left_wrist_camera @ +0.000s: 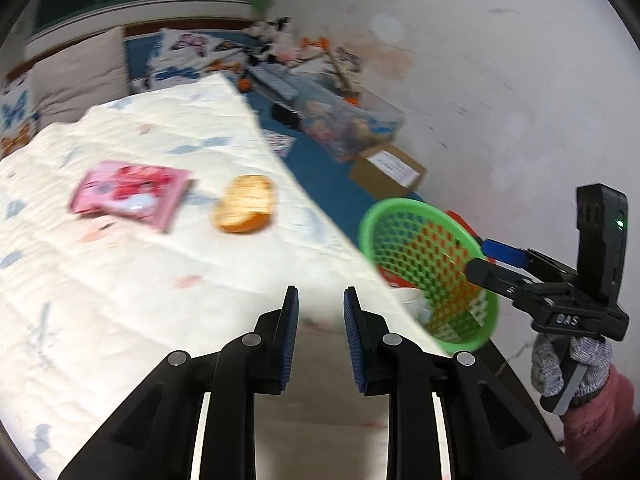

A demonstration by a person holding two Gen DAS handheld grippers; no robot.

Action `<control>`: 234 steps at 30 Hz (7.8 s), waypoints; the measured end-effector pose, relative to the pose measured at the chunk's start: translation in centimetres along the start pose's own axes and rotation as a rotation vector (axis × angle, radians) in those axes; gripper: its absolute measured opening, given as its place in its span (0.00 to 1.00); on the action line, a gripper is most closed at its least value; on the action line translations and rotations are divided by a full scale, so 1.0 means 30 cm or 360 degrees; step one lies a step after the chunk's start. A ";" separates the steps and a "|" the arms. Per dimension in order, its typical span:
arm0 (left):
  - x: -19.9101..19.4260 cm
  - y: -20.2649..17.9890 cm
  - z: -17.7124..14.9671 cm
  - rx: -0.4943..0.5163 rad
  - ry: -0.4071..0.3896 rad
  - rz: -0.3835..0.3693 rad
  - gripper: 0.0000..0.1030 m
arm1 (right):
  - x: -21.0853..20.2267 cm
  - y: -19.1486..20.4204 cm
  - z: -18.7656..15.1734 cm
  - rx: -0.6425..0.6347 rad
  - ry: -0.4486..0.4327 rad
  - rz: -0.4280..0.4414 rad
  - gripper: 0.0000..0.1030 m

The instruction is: Collect trash

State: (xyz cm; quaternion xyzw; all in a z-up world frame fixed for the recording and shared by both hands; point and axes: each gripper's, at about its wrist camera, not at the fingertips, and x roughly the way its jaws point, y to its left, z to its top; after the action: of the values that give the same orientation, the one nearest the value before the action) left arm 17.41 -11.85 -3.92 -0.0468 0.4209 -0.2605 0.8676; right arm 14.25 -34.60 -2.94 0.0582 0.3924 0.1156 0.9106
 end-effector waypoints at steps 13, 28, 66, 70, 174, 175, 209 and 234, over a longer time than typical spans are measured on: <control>-0.073 0.236 0.007 -0.0183 -0.0042 0.0140 0.22 | 0.236 0.285 0.121 -0.0332 0.0075 0.0143 0.88; -0.058 0.384 0.018 -0.0312 -0.0037 0.0152 0.22 | 0.498 0.370 0.198 -0.0489 0.0198 0.0133 0.86; 0.185 0.612 0.204 -0.0970 -0.0026 0.0049 0.34 | 0.559 0.328 0.205 -0.0439 0.0207 0.0074 0.53; 0.211 0.641 0.196 -0.1056 -0.0020 0.0018 0.34 | 0.543 0.316 0.201 -0.0431 0.0203 0.0076 0.52; 0.367 -0.462 0.040 0.0058 0.0336 -0.0326 0.31 | -0.222 -0.332 -0.238 0.0304 -0.0095 -0.0312 0.68; 0.355 -0.459 0.037 0.0065 0.0324 -0.0319 0.34 | -0.222 -0.329 -0.238 0.0303 -0.0097 -0.0309 0.68; -0.068 -0.137 -0.060 0.0072 -0.0111 0.0188 0.86 | -0.169 0.018 -0.179 0.0201 -0.0108 -0.0106 0.81; -0.238 0.040 -0.186 -0.0016 -0.0223 0.0462 0.90 | -0.160 0.200 -0.194 0.0038 -0.0103 -0.0118 0.87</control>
State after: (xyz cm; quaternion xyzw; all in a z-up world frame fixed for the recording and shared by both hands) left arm 10.06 -6.54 -2.80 -0.0080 0.3631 -0.1265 0.9231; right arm 5.82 -29.93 -2.38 0.0581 0.3659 0.0751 0.9258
